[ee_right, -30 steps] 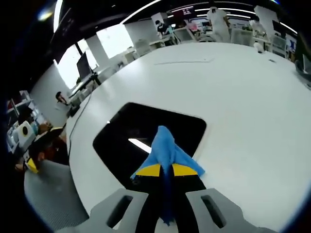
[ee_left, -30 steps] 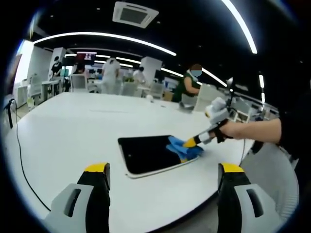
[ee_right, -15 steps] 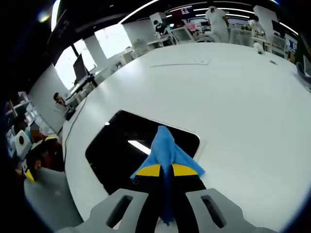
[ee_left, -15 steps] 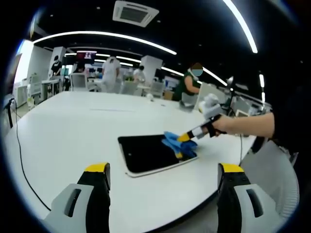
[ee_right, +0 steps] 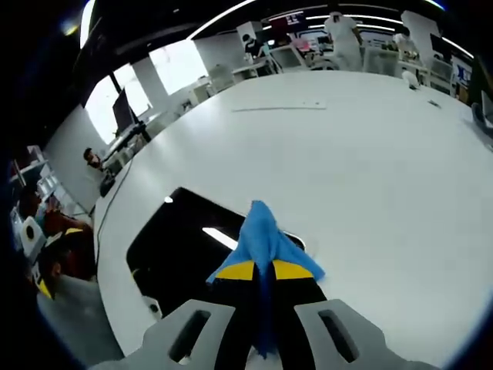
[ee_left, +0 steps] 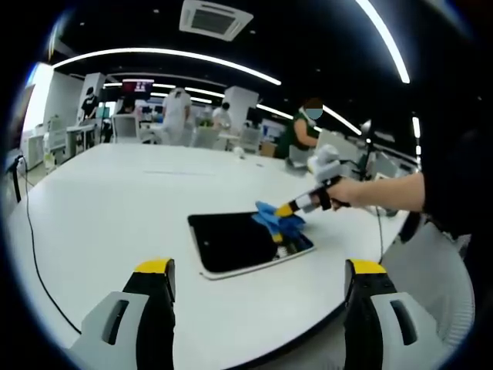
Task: Wipe the mirror surface with the cleaning cloth until all visible marks leave the cleaned area.
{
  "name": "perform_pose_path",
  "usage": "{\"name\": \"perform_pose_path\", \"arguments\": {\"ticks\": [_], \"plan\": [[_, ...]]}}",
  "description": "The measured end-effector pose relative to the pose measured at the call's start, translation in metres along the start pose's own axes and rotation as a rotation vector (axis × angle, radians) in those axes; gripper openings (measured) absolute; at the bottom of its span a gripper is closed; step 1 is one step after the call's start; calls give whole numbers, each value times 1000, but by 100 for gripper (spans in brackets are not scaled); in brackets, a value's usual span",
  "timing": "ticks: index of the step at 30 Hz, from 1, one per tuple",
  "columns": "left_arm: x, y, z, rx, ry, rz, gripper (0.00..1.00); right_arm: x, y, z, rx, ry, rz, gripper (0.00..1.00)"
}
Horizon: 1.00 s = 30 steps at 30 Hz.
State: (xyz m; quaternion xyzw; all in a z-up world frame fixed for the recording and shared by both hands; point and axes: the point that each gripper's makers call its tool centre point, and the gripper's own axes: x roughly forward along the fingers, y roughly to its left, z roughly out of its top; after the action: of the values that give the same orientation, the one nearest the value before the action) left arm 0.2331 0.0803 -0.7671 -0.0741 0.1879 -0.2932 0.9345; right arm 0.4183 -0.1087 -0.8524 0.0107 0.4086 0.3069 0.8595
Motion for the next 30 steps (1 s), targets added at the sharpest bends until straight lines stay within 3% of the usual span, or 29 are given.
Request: {"name": "perform_pose_path", "arguments": {"ticks": [30], "plan": [[0,0,0,-2,-1,-2,91,11,-11,17,-28,-31,-31,1]]}}
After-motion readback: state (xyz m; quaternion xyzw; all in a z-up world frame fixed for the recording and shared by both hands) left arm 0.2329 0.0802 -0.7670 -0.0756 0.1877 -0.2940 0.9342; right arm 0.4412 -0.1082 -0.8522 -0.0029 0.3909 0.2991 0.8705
